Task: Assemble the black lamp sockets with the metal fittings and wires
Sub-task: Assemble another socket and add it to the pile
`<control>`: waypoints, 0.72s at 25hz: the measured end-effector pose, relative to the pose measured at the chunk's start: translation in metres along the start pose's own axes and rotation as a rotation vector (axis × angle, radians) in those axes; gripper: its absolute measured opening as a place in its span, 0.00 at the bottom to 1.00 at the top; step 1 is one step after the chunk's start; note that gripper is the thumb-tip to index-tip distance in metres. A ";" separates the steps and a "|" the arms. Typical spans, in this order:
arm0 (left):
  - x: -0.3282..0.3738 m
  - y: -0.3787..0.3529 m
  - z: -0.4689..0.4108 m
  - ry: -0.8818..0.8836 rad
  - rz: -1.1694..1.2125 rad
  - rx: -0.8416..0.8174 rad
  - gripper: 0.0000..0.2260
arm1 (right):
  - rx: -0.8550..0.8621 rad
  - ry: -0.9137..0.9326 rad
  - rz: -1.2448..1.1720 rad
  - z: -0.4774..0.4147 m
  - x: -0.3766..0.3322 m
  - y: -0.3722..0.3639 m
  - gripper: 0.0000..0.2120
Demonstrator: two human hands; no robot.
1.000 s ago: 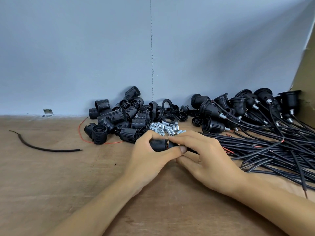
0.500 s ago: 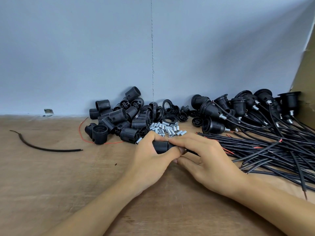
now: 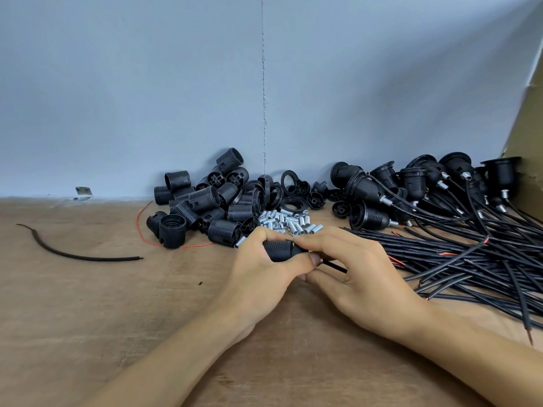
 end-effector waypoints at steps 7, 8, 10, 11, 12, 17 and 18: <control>0.001 0.001 0.004 -0.110 -0.071 -0.050 0.12 | -0.085 -0.008 -0.065 0.002 -0.002 0.002 0.26; 0.001 0.001 0.004 -0.114 -0.075 -0.049 0.12 | -0.081 -0.008 -0.065 0.002 -0.001 0.001 0.25; 0.001 0.000 0.003 -0.110 -0.077 -0.035 0.12 | -0.076 -0.021 -0.050 0.002 0.002 -0.001 0.24; 0.000 -0.001 0.002 -0.109 -0.092 -0.018 0.13 | -0.083 -0.036 -0.034 0.002 0.004 -0.001 0.25; -0.001 -0.001 0.002 -0.111 -0.123 0.003 0.13 | -0.091 -0.049 -0.015 0.001 0.007 -0.001 0.25; -0.004 0.002 -0.002 -0.221 -0.384 0.082 0.17 | -0.101 -0.086 0.096 -0.001 0.024 0.006 0.19; -0.004 0.006 -0.003 -0.232 -0.428 0.098 0.16 | -0.091 -0.097 0.123 -0.001 0.028 0.007 0.15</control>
Point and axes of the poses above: each hand's wrist, its own z-axis away from the middle knuckle, its own y-axis out of the back of the hand, x = y × z, the point moved 2 cm from there along -z, towards the middle knuckle, and after that the axes turned 7 degrees about y, right-handed, at the moved point
